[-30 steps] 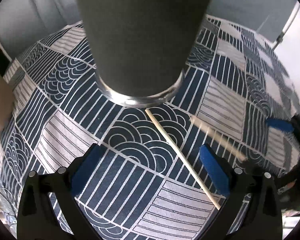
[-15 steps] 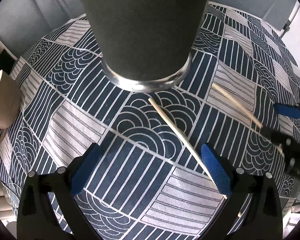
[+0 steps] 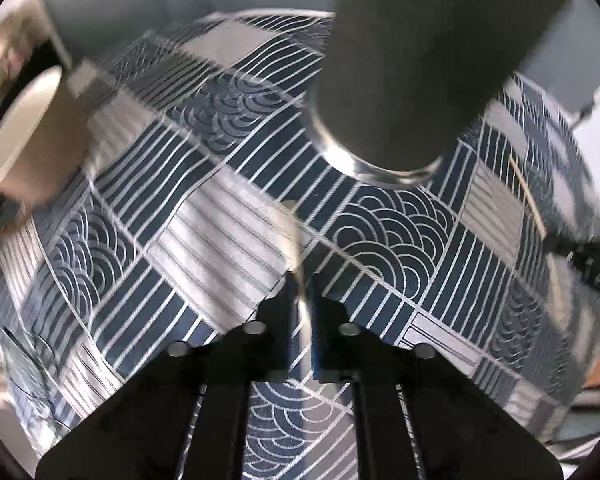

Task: Organize utensils
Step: 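Close the left tool on a chopstick while the right tool grasps the last one, then carry both held chopsticks over the black holder and lower them inside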

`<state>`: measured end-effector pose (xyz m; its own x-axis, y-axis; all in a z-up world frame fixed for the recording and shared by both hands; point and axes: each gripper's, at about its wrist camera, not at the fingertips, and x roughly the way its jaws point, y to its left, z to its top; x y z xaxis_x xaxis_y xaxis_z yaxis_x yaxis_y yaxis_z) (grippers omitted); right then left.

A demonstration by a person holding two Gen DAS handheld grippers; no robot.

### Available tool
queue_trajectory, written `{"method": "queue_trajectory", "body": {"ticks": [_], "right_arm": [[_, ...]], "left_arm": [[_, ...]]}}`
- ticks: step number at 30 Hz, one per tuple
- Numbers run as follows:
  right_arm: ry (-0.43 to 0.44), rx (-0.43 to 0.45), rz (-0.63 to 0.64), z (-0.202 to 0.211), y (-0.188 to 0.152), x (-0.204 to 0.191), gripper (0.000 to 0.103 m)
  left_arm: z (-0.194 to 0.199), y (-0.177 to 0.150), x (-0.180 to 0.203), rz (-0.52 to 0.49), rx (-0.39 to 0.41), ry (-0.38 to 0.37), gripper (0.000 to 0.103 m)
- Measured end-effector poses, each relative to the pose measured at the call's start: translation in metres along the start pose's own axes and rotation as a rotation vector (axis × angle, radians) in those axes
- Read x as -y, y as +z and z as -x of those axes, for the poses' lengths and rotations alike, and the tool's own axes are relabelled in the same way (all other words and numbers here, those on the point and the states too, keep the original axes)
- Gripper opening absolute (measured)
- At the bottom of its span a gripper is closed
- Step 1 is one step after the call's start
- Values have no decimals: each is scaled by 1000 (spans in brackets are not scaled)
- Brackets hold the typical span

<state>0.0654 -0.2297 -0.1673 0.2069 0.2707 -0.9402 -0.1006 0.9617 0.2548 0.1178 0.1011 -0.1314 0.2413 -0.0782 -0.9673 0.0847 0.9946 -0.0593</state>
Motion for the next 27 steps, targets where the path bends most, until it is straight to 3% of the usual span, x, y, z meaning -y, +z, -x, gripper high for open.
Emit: {"method": "queue_trajectory", "body": {"ticks": [5, 12, 22, 27], "right_arm": [[112, 13, -79, 3, -4, 6, 4], [149, 81, -58, 21, 8, 3, 5], [153, 184, -27, 60, 63, 11, 5], [200, 270, -7, 88, 86, 6, 5]], "left_arm": [[4, -3, -22, 113, -27, -92, 5], [15, 10, -45, 143, -52, -44, 5], [65, 71, -39, 127, 85, -27, 5], [101, 97, -47, 140, 173, -39, 5]]}}
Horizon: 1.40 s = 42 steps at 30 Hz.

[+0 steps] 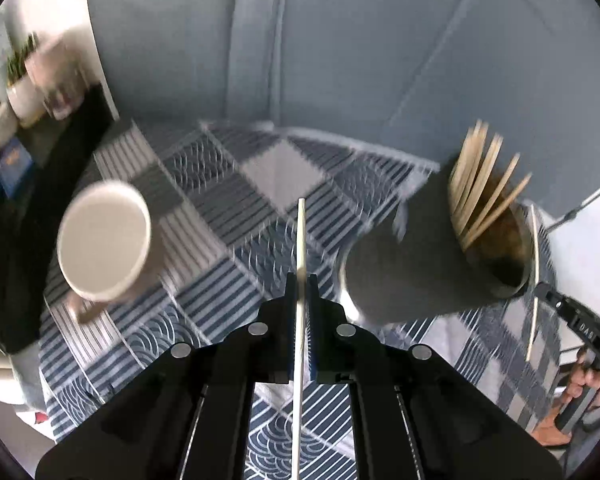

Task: Organize utensils
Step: 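Carry both held chopsticks over the black holder and lower them inside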

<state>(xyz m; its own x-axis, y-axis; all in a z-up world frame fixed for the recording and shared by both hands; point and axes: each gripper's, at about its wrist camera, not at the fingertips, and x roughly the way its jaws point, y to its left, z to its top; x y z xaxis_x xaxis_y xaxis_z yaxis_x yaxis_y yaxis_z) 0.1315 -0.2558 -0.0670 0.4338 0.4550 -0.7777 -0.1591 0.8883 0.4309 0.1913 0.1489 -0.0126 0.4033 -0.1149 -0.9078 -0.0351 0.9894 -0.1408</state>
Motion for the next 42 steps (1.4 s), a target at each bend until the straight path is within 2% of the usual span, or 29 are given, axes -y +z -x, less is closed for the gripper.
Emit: {"method": "queue_trajectory", "body": {"ticks": [5, 9, 20, 32, 40, 42], "right_arm": [[37, 72, 22, 14, 21, -10, 5], [84, 130, 41, 24, 36, -24, 5], [157, 223, 117, 35, 80, -72, 5], [242, 253, 135, 12, 104, -108, 5], [285, 293, 126, -5, 103, -110, 5], [296, 299, 127, -11, 102, -110, 5]], "left_arm": [[27, 27, 10, 32, 89, -49, 5], [45, 42, 23, 0, 148, -36, 5], [79, 76, 75, -89, 288, -110, 5], [56, 99, 107, -116, 313, -188, 5], [38, 99, 110, -120, 380, -246, 5], [31, 98, 109, -118, 395, -281, 5]]}}
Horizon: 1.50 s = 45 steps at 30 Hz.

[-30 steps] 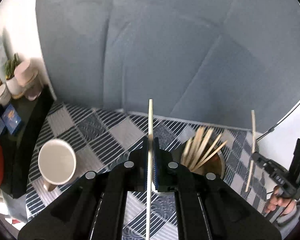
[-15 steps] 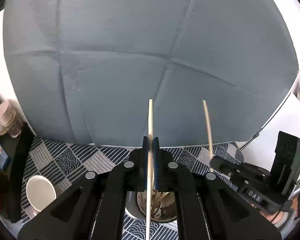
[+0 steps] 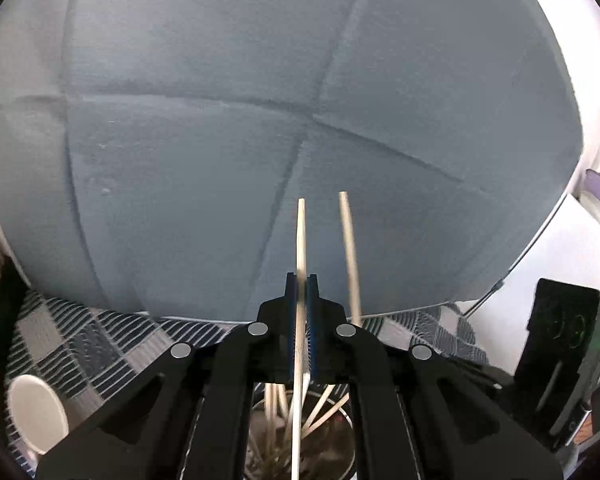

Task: Organize utensils

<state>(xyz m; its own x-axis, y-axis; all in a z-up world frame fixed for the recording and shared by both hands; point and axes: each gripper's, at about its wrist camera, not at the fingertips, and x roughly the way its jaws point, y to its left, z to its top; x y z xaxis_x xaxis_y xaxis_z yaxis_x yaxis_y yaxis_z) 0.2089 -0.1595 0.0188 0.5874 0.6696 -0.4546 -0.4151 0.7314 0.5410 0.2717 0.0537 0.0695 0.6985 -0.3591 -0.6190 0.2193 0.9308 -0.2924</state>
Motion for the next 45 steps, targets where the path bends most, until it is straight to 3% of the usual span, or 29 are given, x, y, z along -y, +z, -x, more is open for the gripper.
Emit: {"method": "queue_trajectory", "body": {"ticks": [5, 11, 22, 31, 33, 34, 36, 37, 39, 42, 45], "right_arm": [[15, 7, 11, -9, -11, 2, 5], [1, -4, 37, -11, -25, 1, 5], [-2, -10, 87, -3, -43, -7, 7], [-33, 19, 75, 13, -42, -9, 10], [-67, 43, 65, 20, -40, -9, 28], [-88, 62, 64, 24, -39, -10, 31], [-158, 86, 39, 31, -37, -9, 54], [-180, 81, 22, 32, -37, -8, 58], [-205, 57, 6, 34, -38, -5, 65], [-270, 29, 0, 36, -45, -3, 84], [-320, -20, -31, 38, -54, 1, 88]], "left_arm": [[-6, -13, -3, -32, 47, -23, 5], [-4, -28, -19, 5, 91, -63, 5], [4, -37, -21, -4, 78, -58, 5], [26, -35, -19, 2, 104, -10, 46], [34, -35, -20, 12, 124, 2, 62], [38, -36, -21, 26, 134, 8, 67], [43, -38, -23, 51, 139, 10, 80], [45, -40, -25, 60, 139, 13, 82], [48, -44, -27, 74, 130, 30, 97], [52, -55, -30, 70, 102, 56, 97], [56, -71, -29, 16, 54, 159, 97]]}}
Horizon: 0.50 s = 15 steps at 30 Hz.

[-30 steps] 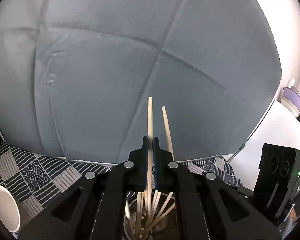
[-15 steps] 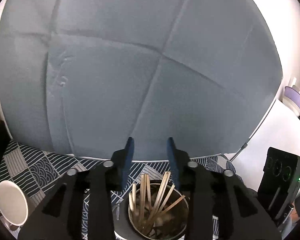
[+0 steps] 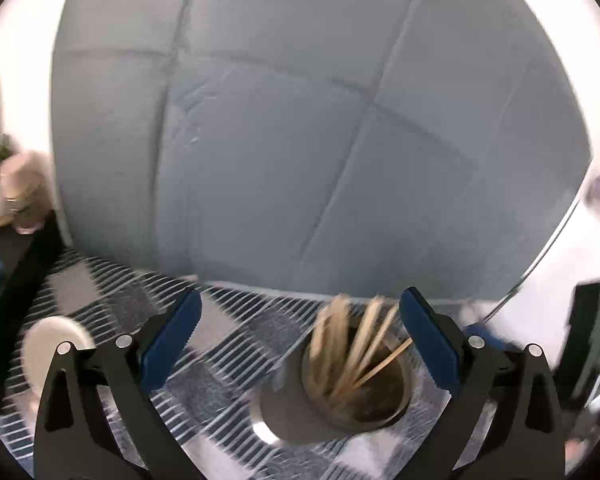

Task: Organize utensils

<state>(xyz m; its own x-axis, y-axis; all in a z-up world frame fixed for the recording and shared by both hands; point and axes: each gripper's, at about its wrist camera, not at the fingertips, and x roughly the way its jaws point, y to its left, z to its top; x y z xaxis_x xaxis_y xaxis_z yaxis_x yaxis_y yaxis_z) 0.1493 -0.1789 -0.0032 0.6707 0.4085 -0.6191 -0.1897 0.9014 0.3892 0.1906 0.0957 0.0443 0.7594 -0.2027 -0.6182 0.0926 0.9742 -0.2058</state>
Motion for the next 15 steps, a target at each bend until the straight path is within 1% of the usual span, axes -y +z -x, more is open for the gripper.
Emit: {"method": "queue_trajectory", "body": {"ticks": [3, 5, 8, 11, 14, 15], "right_arm": [[-35, -106, -42, -5, -12, 8, 90], [-36, -152, -76, -8, -20, 12, 90], [-30, -199, -128, -8, -39, 21, 90], [-36, -194, -129, -2, -51, 22, 90], [-52, -171, -76, 6, -61, 16, 90], [-64, -150, -43, 11, -65, 13, 90]], "left_arm": [[8, -20, -1, -77, -18, 91, 97], [13, -34, -6, -84, -31, 98, 97], [19, -57, -10, -120, -53, 130, 97], [27, -75, -13, -145, -66, 147, 97], [35, -93, -21, -121, -91, 161, 97], [34, -95, -25, -111, -98, 162, 97]]}}
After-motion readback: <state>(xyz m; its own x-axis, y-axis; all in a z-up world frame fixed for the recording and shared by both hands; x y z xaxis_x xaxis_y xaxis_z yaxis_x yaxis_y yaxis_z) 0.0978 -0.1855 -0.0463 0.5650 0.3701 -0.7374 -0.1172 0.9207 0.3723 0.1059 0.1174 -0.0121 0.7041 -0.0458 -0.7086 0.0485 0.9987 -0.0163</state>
